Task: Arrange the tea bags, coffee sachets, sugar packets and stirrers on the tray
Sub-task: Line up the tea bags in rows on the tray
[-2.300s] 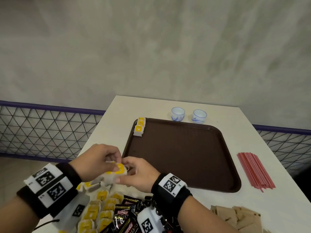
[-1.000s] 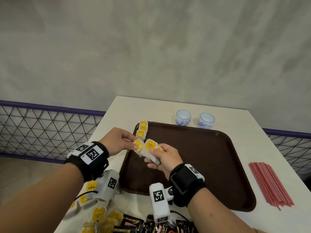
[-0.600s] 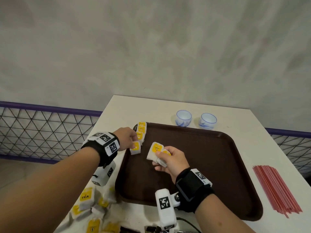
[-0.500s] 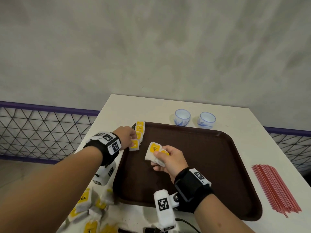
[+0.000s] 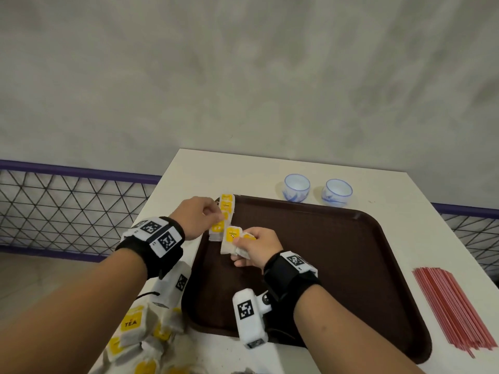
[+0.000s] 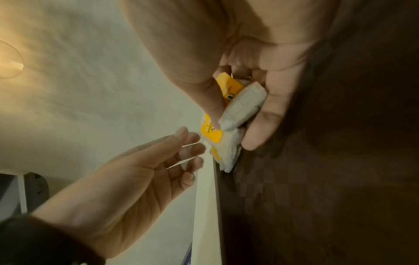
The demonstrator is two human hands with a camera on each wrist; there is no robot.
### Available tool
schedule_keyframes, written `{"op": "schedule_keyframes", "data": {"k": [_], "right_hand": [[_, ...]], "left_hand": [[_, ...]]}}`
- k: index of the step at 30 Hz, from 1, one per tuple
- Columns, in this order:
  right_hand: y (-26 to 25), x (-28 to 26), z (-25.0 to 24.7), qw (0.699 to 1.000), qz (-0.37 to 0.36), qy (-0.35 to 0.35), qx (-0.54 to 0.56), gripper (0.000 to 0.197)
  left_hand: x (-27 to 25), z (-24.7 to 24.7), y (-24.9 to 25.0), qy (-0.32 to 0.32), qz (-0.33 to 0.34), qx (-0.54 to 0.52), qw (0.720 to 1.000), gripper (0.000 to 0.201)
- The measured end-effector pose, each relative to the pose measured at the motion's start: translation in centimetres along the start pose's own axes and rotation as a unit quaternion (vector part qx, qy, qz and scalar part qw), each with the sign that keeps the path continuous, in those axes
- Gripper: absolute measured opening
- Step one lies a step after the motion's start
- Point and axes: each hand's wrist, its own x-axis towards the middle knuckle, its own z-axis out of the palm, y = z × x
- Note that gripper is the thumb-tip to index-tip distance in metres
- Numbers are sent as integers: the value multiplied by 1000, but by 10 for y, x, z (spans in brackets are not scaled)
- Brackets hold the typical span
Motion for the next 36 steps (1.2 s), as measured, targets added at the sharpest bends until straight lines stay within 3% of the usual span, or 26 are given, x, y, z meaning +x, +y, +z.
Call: {"op": "schedule_keyframes", "data": {"k": [2, 4, 10, 13, 17, 21, 25, 29, 32, 34, 36], "right_hand": [[-1, 5, 8, 1000, -2, 0, -14, 9], [-2, 9, 16, 1000, -5, -3, -25, 8], [3, 12, 22, 999, 1, 28, -41, 2], [2, 13, 16, 998, 4, 49, -38, 11], [-2, 13, 11, 998, -9, 53, -21, 25], [-2, 6, 9, 998, -44, 36, 17, 37], [-3, -4, 13, 997, -52, -1, 59, 38], [-5, -10, 20, 996, -43, -24, 68, 50], [-3, -13, 20, 996, -45, -39, 67, 53], [-2, -14, 21, 996, -44, -43, 63, 54], [-2, -14, 22, 997, -39, -38, 59, 55]], "left_hand": [[-6, 2, -1, -73, -11, 4, 997, 12], [-8, 6, -4, -88, -12, 36, 995, 10], [-4, 9, -11, -43, -22, 86, 995, 12], [-1, 12, -7, -39, -8, 128, 991, 18], [2, 16, -10, -5, -15, 96, 995, 31], [-6, 10, -2, 50, 16, 56, 997, 25], [-18, 8, 10, -81, 14, -61, 995, 19], [-20, 5, 8, -85, 6, -11, 996, 24], [-21, 3, 3, -135, -26, -35, 990, 33], [-24, 2, 1, -165, -39, -73, 983, 27], [-23, 2, -3, -137, -34, -68, 988, 21]]}}
